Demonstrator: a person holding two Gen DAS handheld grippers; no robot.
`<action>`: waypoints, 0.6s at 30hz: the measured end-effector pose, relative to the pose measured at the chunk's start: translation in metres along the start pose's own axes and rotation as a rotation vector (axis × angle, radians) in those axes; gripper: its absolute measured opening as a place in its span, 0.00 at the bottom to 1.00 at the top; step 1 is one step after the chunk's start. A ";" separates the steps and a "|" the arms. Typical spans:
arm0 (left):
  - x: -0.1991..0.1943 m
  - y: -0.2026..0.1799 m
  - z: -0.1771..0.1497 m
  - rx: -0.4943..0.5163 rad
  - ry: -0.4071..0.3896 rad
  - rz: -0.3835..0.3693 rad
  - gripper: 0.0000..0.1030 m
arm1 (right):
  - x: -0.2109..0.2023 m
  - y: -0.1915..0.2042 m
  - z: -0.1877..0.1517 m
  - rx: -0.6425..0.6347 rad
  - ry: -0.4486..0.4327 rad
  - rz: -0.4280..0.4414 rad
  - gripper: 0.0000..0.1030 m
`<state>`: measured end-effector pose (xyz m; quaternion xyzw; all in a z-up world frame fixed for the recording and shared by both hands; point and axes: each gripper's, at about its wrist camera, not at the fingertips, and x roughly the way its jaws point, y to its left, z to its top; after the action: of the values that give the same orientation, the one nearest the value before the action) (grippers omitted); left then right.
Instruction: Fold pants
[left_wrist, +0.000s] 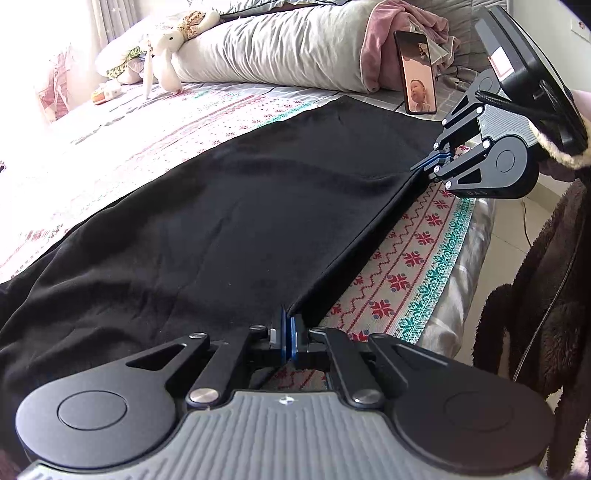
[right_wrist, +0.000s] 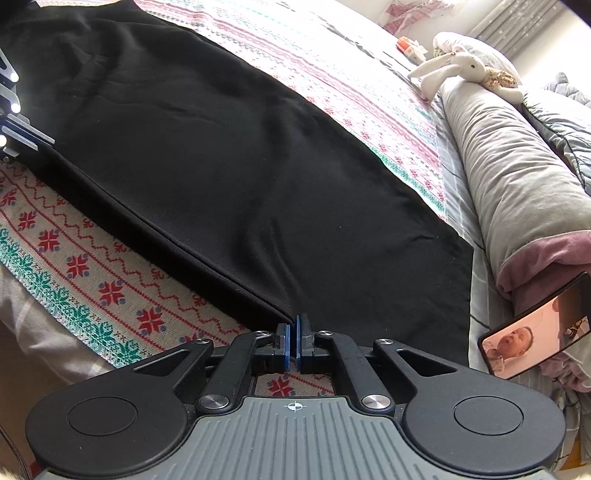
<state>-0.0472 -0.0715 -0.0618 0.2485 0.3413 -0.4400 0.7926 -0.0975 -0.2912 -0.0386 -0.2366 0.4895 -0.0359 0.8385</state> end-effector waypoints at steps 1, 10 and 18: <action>0.001 0.000 0.000 0.003 0.002 -0.005 0.24 | 0.000 0.000 0.000 -0.005 0.000 -0.001 0.02; -0.017 0.008 0.003 -0.030 -0.042 -0.047 0.65 | -0.014 -0.020 0.002 0.082 0.006 0.173 0.30; -0.053 0.063 0.015 -0.095 -0.112 0.124 0.84 | -0.036 -0.039 0.037 0.195 -0.126 0.317 0.52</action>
<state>-0.0078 -0.0231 -0.0053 0.2064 0.3011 -0.3867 0.8469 -0.0780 -0.3022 0.0222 -0.0761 0.4614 0.0642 0.8816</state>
